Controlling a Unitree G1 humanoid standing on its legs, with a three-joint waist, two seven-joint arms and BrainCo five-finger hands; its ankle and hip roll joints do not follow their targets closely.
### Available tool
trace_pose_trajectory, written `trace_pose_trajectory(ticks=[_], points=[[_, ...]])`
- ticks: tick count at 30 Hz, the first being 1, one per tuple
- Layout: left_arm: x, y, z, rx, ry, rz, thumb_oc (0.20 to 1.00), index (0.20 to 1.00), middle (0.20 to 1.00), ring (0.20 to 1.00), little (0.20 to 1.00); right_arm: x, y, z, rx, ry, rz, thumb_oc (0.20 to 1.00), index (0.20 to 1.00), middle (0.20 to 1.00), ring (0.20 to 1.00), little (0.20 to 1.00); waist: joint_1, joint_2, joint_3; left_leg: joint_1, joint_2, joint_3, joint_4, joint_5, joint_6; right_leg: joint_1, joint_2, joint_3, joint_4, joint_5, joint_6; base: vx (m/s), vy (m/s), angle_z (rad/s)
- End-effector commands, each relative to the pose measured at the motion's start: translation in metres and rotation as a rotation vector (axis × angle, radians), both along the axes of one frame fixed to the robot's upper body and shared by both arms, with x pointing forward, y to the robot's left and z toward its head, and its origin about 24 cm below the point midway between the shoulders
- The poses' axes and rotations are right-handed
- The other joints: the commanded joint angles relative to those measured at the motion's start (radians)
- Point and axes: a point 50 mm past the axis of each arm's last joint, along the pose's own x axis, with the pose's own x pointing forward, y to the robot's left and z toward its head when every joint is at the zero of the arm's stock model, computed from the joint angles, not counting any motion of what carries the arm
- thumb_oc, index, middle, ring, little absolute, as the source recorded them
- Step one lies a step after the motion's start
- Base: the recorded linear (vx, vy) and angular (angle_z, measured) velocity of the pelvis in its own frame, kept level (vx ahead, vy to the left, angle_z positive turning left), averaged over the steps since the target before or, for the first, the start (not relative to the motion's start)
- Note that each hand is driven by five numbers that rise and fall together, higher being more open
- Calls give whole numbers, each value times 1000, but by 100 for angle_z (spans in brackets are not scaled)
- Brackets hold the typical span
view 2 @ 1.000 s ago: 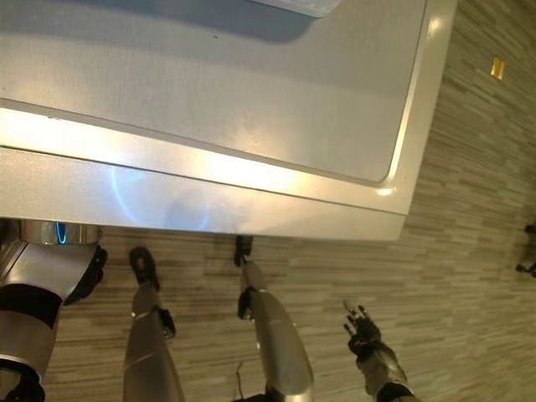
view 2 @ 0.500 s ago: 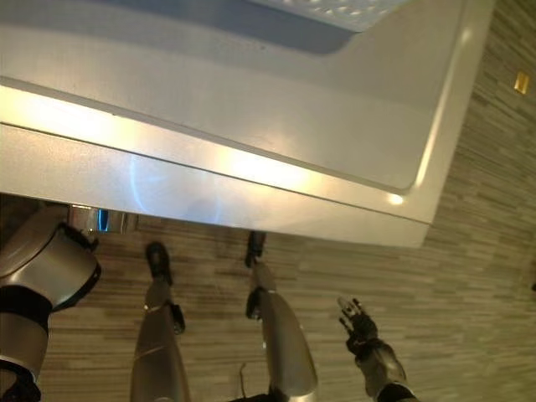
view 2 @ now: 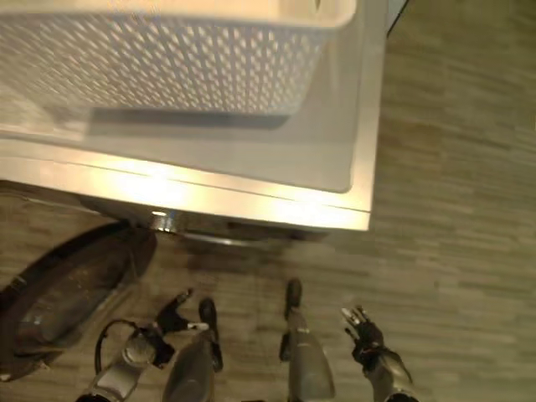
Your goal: Grab the laundry basket,head to the washer,open it,put in the laundry and shut it.
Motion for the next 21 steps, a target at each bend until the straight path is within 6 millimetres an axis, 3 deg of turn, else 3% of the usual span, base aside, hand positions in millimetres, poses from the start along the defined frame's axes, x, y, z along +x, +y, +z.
trace_pose_trajectory(ticks=[1, 4, 5, 6, 8, 9, 10, 12, 13, 14, 17, 21], points=[[16, -8, 10, -120, -47, -48, 1000, 1000, 1000, 1000, 1000, -3, -21, 4, -94, 23, 23, 1000, 1000, 1000, 1000, 1000, -18, 48, -16, 5, -24, -128, 85, -73, 108, -3, -22, 49, 289, -175, 57, 177, -75, 4], [7, -6, 2, -140, -17, -29, 1000, 1000, 1000, 1000, 1000, -11, -23, -1, -104, 62, 23, 1000, 1000, 1000, 1000, 1000, -18, 84, -73, 61, -5, -190, 29, -43, 88, 36, -50, 138, 333, -186, 53, 161, -275, 47], [7, -6, 2, -132, -23, -32, 1000, 1000, 1000, 1000, 1000, -16, -23, -3, -105, 74, 15, 1000, 1000, 1000, 1000, 1000, -10, 78, -102, 72, 0, -213, 15, -33, 73, 93, -57, 145, 303, -217, 55, 183, -542, 115], [-1, -1, -3, -150, -8, 17, 1000, 1000, 1000, 1000, 1000, -17, -22, -4, -110, 87, 26, 1000, 1000, 1000, 1000, 1000, 6, 70, -155, 96, 40, -217, -18, 3, 39, 147, -55, 104, 265, -247, 62, 138, -615, 91], [-12, -3, -8, -182, 18, 33, 1000, 1000, 1000, 1000, 1000, -16, -19, -5, -117, 90, 50, 1000, 1000, 1000, 1000, 1000, 15, 64, -191, 114, 107, -209, -62, 62, 2, 218, -16, 60, 192, -283, 44, 33, -672, 61], [-21, -5, -12, -219, 36, 55, 1000, 1000, 1000, 1000, 1000, -20, -22, -5, -131, 94, 53, 1000, 1000, 1000, 1000, 1000, 22, 64, -198, 95, 178, -204, -69, 164, -26, 247, 41, 47, 174, -310, 7, -87, -719, 35], [-25, -10, -15, -245, 54, 62, 1000, 1000, 1000, 1000, 1000, -23, -25, -5, -142, 94, 45, 1000, 1000, 1000, 1000, 1000, 23, 65, -196, 72, 200, -208, -57, 227, -27, 265, 71, 39, 155, -318, -14, -143, -688, 53], [-29, -15, -18, -260, 75, 52, 1000, 1000, 1000, 1000, 1000, -27, -32, -4, -151, 95, 11, 1000, 1000, 1000, 1000, 1000, 6, 55, -193, 12, 212, -189, -22, 283, -2, 287, 105, 24, 119, -318, -40, -168, -494, 75], [-31, -15, -16, -272, 71, 52, 1000, 1000, 1000, 1000, 1000, -43, -37, -7, -163, 130, -3, 1000, 1000, 1000, 1000, 1000, -18, 35, -199, -15, 196, -32, 42, 229, -1, 313, 121, -6, 85, -323, -58, -169, -462, 61], [-32, -16, -14, -278, 65, 52, 1000, 1000, 1000, 1000, 1000, -49, -38, -9, -166, 151, 0, 1000, 1000, 1000, 1000, 1000, -19, 36, -201, -14, 189, -2, 53, 211, -2, 319, 125, -15, 76, -319, -62, -105, -335, 79], [-33, -15, -12, -286, 47, 65, 1000, 1000, 1000, 1000, 1000, -62, -40, -15, -176, 213, 31, 1000, 1000, 1000, 1000, 1000, -6, 37, -208, -9, 159, -53, 84, 170, 7, 329, 139, 0, 60, -315, -71, -45, -118, 20], [-33, -18, -11, -299, 47, 56, 1000, 1000, 1000, 1000, 1000, -79, -42, -21, -180, 277, 21, 1000, 1000, 1000, 1000, 1000, -7, 43, -220, -13, 142, -106, 128, 176, 23, 333, 149, 4, 51, -302, -86, -21, -42, -47]])
